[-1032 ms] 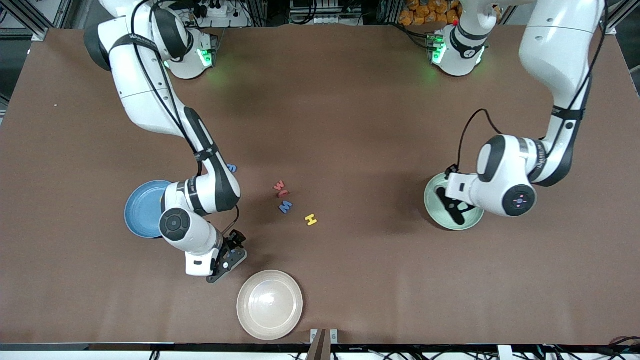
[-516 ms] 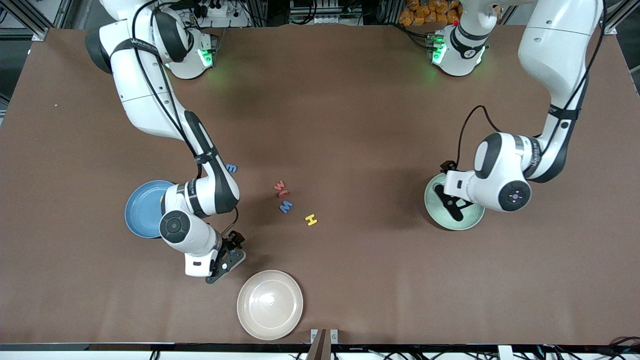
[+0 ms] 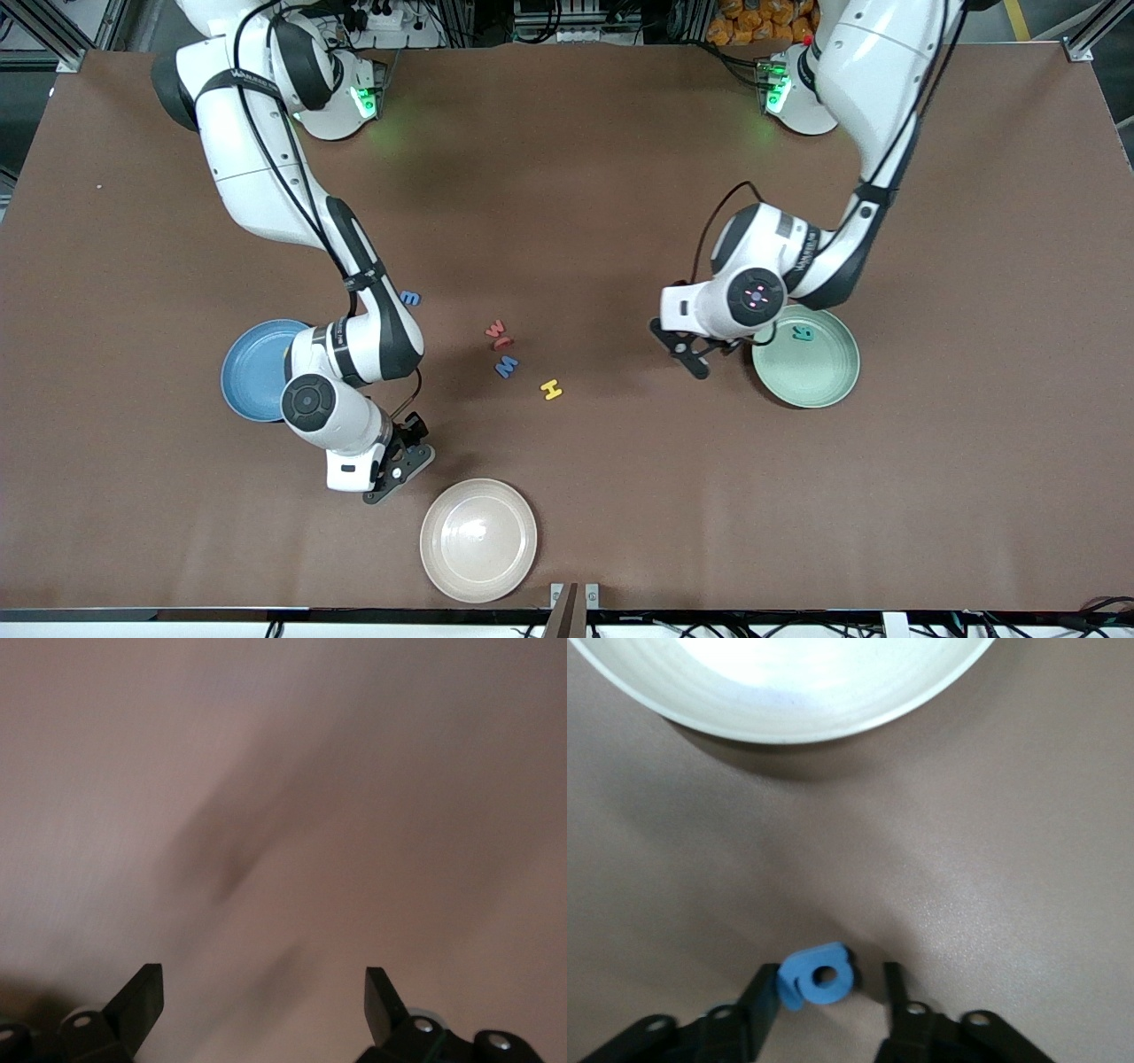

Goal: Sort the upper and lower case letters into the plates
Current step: 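Release the R in the green plate while the right gripper grasps the e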

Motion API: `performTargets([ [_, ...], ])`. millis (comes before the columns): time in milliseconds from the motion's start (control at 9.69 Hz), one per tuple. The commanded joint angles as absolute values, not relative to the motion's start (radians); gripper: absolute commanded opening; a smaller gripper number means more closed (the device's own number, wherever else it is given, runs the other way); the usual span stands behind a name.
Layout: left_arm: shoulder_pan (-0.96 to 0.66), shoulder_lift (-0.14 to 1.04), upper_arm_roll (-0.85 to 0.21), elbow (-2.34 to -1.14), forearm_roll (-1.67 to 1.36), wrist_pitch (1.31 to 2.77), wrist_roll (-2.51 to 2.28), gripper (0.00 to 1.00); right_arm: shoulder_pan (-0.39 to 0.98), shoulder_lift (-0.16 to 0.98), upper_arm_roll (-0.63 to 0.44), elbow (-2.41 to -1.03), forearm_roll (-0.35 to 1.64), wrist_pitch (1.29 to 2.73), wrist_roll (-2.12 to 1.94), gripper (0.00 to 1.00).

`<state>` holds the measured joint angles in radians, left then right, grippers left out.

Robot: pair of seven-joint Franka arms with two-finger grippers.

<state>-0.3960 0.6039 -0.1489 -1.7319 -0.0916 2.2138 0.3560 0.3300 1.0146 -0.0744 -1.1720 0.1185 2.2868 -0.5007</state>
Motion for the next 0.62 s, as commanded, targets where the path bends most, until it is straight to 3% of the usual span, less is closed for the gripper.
performTargets([
  [0,-0.466,0.698,-0.149,-1.619,-0.121,2.348,0.325,1.0,0.322,1.035,-0.067,-1.151,0.138,2.278,-0.509,0.0],
  [309,-0.55,0.79,-0.149,-1.489,-0.12,2.601,0.33,1.0,0.301,1.003,-0.066,-1.152,0.141,2.273,-0.511,0.0],
  [516,-0.6,0.891,-0.147,-1.401,-0.12,2.767,0.327,1.0,0.264,0.926,-0.071,-1.233,0.135,2.258,-0.515,0.0],
])
